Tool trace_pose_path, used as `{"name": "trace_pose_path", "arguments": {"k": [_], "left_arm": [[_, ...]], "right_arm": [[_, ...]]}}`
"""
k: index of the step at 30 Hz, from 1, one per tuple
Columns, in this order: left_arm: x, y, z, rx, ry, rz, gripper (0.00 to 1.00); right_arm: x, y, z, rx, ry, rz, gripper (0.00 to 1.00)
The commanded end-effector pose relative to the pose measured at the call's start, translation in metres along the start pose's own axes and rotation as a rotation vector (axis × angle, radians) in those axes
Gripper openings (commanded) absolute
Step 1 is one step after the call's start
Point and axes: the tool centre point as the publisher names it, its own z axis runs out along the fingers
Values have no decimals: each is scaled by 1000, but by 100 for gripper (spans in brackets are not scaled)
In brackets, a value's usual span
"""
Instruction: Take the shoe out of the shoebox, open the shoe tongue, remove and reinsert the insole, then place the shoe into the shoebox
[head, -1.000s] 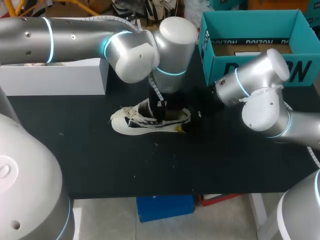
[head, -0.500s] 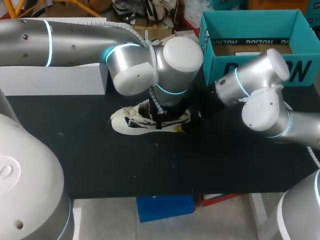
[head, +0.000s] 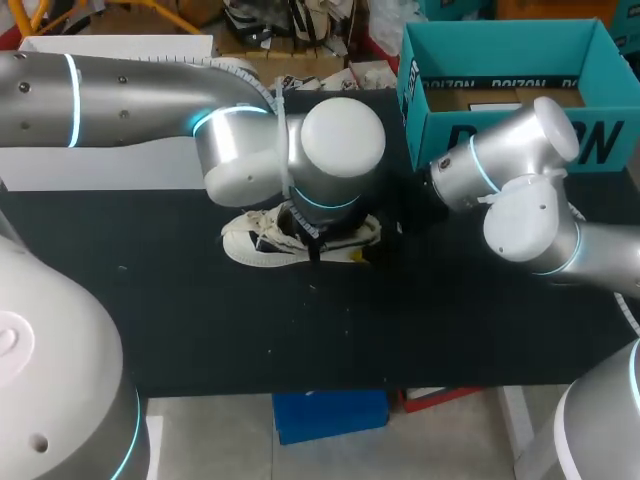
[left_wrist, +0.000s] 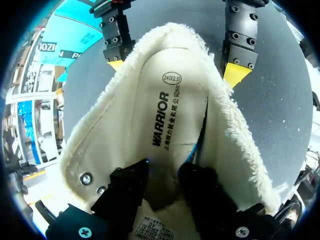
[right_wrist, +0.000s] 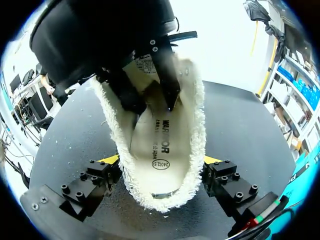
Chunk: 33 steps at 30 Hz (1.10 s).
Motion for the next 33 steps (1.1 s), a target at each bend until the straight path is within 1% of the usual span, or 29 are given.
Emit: {"name": "trace_pose_path", "arguments": {"k": [1, 2, 4, 5, 6, 7, 9, 15, 22, 25, 33], "left_arm": [[-3, 5, 24, 25, -13, 1, 34], [-3, 4, 23, 29, -11, 3, 33], [-2, 2, 22, 36, -15, 7, 20], [-1, 1, 21, 38, -12, 10, 11], [-1, 0, 21, 39, -14, 12, 5], [0, 0, 21, 41, -9, 16, 2], [1, -2, 20, 46, 6, 22, 0], [2, -3, 15, 68, 94, 31, 0], [3, -2, 4, 116, 207, 20, 0], [3, -1, -2, 138, 233, 13, 0], [-5, -2, -19, 187, 251, -3, 0]], "right_arm": [[0, -2, 1, 4, 0, 1, 0], [0, -2, 1, 4, 0, 1, 0], [0, -2, 1, 4, 0, 1, 0], [0, -2, 1, 4, 0, 1, 0], [0, -2, 1, 4, 0, 1, 0], [0, -2, 1, 4, 0, 1, 0], [0, -2, 1, 4, 0, 1, 0], [0, -2, 1, 4, 0, 1, 0], [0, -2, 1, 4, 0, 1, 0], [0, -2, 1, 4, 0, 1, 0], [0, -2, 1, 4, 0, 1, 0]]}}
